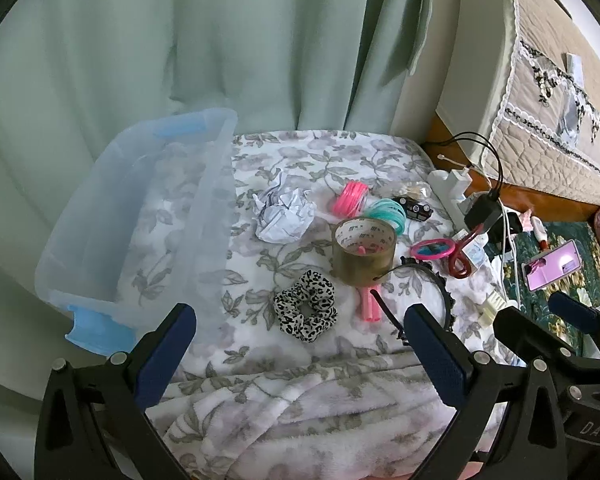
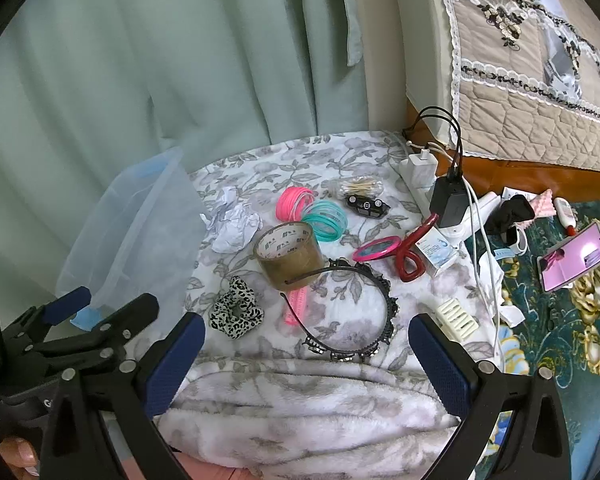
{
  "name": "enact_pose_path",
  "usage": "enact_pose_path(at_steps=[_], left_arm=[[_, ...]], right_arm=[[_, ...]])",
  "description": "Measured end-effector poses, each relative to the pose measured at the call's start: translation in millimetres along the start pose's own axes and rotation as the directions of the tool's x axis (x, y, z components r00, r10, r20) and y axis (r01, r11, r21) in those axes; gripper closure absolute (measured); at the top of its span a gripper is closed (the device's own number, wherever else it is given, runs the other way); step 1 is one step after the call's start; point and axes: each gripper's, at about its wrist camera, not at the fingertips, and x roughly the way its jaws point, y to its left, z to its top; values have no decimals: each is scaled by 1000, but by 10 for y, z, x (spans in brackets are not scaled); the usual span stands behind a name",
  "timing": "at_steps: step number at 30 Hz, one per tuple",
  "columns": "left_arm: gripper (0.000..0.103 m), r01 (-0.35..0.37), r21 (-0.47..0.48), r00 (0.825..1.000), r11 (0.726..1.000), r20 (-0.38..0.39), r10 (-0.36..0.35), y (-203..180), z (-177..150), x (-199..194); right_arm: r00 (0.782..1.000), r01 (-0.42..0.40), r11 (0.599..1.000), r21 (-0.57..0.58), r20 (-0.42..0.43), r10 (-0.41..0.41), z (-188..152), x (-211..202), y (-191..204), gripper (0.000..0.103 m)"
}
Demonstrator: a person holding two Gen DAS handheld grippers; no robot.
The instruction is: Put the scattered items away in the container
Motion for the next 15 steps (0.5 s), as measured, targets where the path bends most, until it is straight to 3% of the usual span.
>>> enact_pose_path(at_steps=[15], left_arm=[[0,34,-3,999,999,-1,-34,34,-21,126]], right_arm=[[1000,15,1000,-2,-20,-15,-4,64,28,0]])
